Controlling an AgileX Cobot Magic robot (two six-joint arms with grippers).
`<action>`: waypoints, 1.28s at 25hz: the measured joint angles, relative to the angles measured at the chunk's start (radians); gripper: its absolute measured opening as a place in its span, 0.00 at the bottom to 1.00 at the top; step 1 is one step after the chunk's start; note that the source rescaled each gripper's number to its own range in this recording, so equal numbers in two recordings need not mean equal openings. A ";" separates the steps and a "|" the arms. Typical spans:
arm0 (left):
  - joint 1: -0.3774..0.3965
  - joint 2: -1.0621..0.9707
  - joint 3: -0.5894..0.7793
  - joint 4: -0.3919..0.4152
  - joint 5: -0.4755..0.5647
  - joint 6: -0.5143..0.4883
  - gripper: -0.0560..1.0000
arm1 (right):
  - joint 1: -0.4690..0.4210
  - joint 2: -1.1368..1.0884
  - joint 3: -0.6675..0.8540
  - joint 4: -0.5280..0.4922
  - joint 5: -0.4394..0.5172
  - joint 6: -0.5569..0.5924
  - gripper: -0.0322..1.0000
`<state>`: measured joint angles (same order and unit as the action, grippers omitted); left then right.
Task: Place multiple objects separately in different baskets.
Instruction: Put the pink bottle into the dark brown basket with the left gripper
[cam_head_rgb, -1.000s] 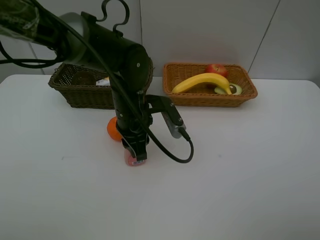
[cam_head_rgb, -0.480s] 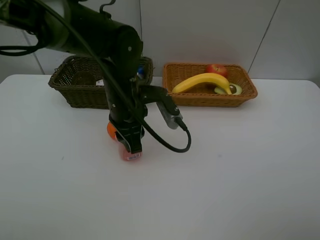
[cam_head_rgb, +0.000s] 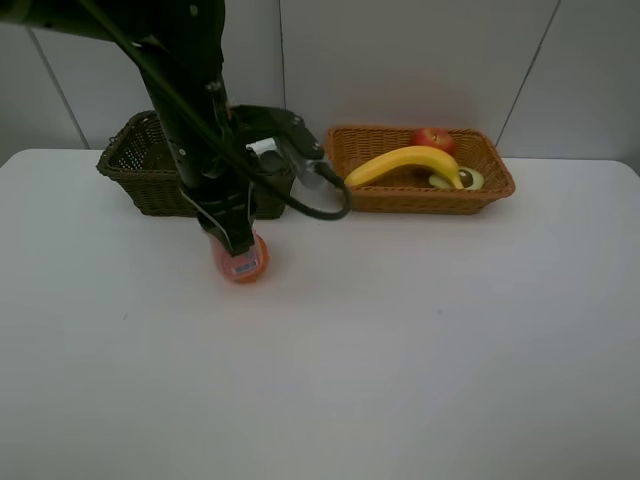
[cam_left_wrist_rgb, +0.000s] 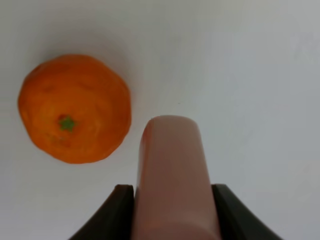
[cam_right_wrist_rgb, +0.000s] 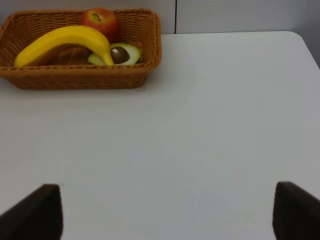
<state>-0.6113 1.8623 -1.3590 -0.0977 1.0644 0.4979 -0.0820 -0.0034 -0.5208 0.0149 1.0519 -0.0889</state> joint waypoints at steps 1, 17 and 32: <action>0.012 -0.002 -0.019 0.000 0.012 0.000 0.47 | 0.000 0.000 0.000 0.000 0.000 0.000 0.82; 0.159 -0.005 -0.237 0.130 -0.117 0.000 0.47 | 0.000 0.000 0.000 0.000 0.000 0.000 0.82; 0.213 0.159 -0.237 0.346 -0.461 0.004 0.47 | 0.000 0.000 0.000 0.000 0.000 0.000 0.82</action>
<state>-0.3985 2.0212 -1.5964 0.2487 0.6035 0.5016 -0.0820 -0.0034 -0.5208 0.0149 1.0519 -0.0889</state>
